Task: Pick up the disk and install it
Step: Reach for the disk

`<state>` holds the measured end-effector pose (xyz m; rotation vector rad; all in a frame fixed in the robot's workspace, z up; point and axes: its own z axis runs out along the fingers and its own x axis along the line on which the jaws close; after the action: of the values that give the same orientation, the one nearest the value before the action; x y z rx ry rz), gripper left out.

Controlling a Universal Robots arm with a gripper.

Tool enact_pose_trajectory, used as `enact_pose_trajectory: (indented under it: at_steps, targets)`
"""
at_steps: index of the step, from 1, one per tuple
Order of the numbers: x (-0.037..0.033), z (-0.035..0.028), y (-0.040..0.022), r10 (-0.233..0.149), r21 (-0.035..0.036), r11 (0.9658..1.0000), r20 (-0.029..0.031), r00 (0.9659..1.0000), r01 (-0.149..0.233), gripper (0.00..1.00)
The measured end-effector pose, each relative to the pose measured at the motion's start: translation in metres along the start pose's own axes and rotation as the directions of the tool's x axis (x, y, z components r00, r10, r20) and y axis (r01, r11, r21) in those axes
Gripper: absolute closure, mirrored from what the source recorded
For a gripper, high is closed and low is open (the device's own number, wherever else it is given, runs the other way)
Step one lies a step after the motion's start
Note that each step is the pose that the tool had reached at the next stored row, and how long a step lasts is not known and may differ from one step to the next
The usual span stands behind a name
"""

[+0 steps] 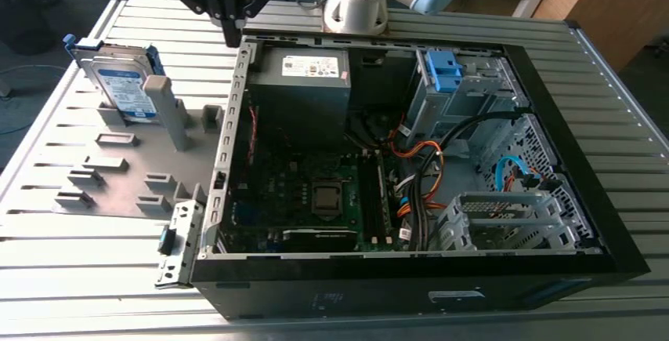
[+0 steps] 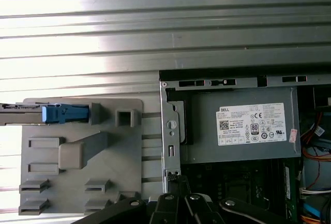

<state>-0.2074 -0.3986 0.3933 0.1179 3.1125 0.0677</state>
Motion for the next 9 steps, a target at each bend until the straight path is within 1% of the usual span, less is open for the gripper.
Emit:
enact_pose_trajectory:
  at_steps: [9]
  targets:
    - [0.0019, -0.0001, -0.0001, 0.000, 0.0000, 1.0000, 0.0000, 1.0000, 0.000, 0.89]
